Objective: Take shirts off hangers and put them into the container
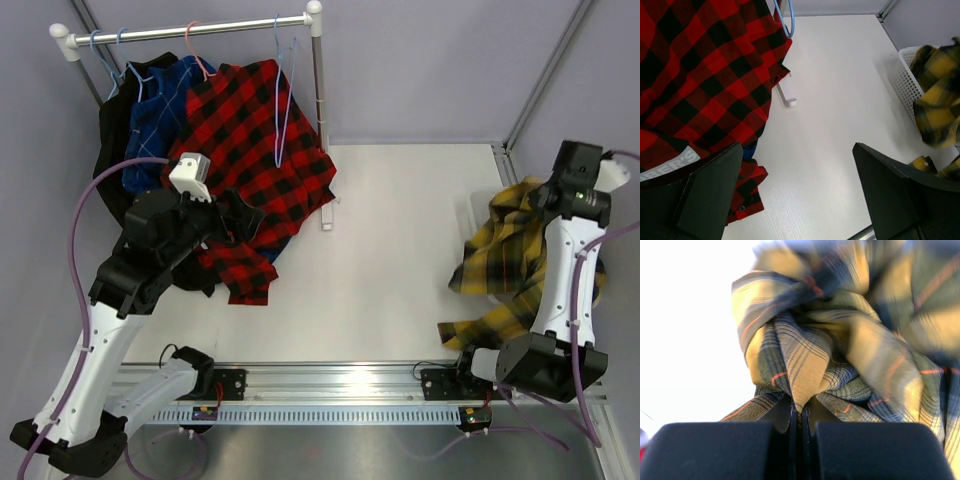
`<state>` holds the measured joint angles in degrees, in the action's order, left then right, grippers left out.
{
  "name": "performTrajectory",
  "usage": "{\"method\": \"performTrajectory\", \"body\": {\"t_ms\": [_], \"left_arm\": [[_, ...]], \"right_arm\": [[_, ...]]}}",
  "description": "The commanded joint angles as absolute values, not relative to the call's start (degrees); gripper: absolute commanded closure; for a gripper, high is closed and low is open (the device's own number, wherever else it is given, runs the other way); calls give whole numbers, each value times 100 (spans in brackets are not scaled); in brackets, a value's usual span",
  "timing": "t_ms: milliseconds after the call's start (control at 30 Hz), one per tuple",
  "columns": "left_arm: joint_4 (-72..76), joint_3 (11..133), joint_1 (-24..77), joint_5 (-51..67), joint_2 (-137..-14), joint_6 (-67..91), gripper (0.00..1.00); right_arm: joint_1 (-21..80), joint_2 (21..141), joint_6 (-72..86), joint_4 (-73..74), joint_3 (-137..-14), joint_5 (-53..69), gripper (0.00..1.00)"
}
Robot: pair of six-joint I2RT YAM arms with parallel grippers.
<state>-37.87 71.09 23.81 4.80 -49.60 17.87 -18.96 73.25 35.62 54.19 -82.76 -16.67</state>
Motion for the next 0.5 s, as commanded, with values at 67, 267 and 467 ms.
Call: {"method": "performTrajectory", "body": {"t_ms": [67,267,467], "left_arm": [[-3735,7049,2364,545,-4843,1828,1],[-3735,6900,2364,545,-4773,1890,1],[-3727,6776,2364,475,-4755,1863,1]], "right_arm": [[-1986,7883,3340,4423,-9422,-2829,100],[-2021,8489,3348,3525,-8756,-3445,100],[-2092,9271,4076,3831,-7903,-3235,100]]}}
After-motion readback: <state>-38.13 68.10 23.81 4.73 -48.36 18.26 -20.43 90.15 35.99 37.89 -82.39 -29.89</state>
